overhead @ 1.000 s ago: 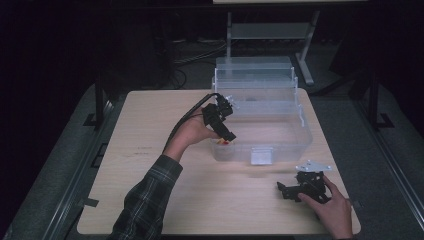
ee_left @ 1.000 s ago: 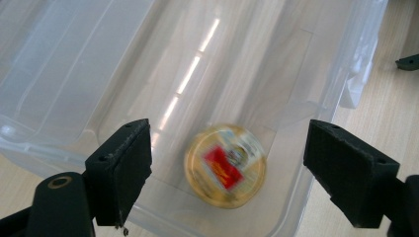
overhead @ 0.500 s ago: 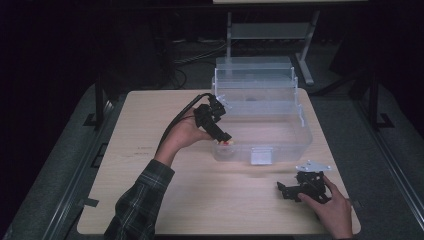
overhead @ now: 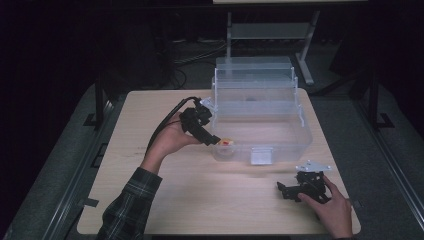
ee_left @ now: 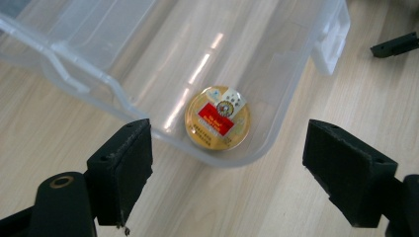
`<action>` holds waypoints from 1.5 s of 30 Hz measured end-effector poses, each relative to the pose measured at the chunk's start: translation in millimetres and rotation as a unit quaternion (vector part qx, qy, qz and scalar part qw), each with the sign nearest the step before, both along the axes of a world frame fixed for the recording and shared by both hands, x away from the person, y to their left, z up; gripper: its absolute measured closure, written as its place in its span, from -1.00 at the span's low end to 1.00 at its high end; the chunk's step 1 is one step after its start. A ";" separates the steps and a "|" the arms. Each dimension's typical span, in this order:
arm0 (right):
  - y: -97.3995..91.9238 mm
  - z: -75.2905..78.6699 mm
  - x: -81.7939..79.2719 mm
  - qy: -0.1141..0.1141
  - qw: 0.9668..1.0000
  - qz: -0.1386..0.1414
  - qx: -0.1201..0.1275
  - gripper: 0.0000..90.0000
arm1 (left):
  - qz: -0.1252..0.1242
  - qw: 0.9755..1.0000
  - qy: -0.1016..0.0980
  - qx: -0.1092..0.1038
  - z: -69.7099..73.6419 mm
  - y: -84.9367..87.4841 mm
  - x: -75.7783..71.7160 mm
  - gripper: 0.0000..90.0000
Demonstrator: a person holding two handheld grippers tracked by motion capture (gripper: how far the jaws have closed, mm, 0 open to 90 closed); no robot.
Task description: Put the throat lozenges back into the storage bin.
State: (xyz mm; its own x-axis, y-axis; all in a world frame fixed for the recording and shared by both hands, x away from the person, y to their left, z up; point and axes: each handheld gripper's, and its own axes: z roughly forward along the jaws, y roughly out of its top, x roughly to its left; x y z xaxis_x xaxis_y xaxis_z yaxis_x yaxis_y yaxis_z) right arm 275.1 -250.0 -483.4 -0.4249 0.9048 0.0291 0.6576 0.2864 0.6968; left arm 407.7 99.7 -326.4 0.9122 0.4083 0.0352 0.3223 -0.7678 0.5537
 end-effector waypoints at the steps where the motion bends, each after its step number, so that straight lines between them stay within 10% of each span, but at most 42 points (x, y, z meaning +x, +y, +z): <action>1: -0.1 -0.1 0.1 -0.001 1.000 0.000 0.000 -1.00 | 0.002 1.000 0.001 -0.002 -1.0 2.9 -1.0 -0.59; 45: -0.2 -0.1 0.2 -0.001 1.000 0.001 -0.001 -1.00 | 0.076 0.992 -0.051 -0.086 -56.5 97.9 -77.8 -0.60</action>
State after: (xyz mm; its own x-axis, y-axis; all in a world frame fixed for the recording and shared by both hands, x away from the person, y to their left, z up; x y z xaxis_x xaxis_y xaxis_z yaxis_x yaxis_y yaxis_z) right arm 275.3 -250.1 -483.6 -0.4260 0.9044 0.0263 0.6556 0.2885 0.6978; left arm 329.9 197.6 -382.8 0.8354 0.5481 0.0416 0.3626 -0.6063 0.7078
